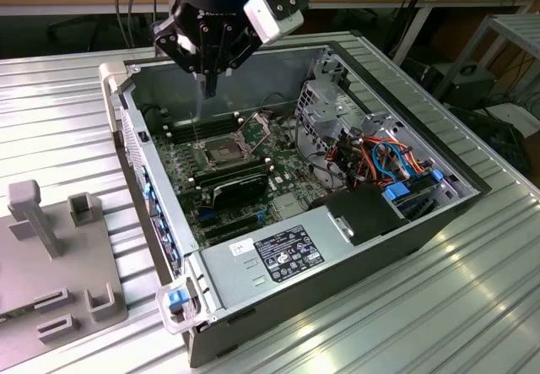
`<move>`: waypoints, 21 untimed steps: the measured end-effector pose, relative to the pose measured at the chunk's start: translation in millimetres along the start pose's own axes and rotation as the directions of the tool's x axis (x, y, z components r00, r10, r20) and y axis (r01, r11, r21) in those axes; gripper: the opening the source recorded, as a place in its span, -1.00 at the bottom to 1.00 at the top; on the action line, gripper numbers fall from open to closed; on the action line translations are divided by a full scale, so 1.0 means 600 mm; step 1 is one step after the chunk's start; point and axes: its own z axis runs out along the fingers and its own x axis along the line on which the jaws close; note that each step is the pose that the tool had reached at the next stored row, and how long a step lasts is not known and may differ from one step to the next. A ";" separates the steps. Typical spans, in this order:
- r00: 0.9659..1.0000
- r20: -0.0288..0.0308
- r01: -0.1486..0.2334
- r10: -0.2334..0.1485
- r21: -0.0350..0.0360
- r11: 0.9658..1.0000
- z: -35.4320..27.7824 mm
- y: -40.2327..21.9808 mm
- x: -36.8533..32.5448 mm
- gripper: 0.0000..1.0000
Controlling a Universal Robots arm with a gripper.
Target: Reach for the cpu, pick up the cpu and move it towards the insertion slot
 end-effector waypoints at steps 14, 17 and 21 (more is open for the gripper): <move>1.000 0.000 0.000 0.000 0.000 1.000 0.000 -0.001 0.010 -0.78; 1.000 0.000 0.000 0.000 0.000 1.000 0.000 -0.001 0.013 -0.78; 1.000 0.000 0.000 0.000 0.000 1.000 0.000 -0.001 0.016 -0.78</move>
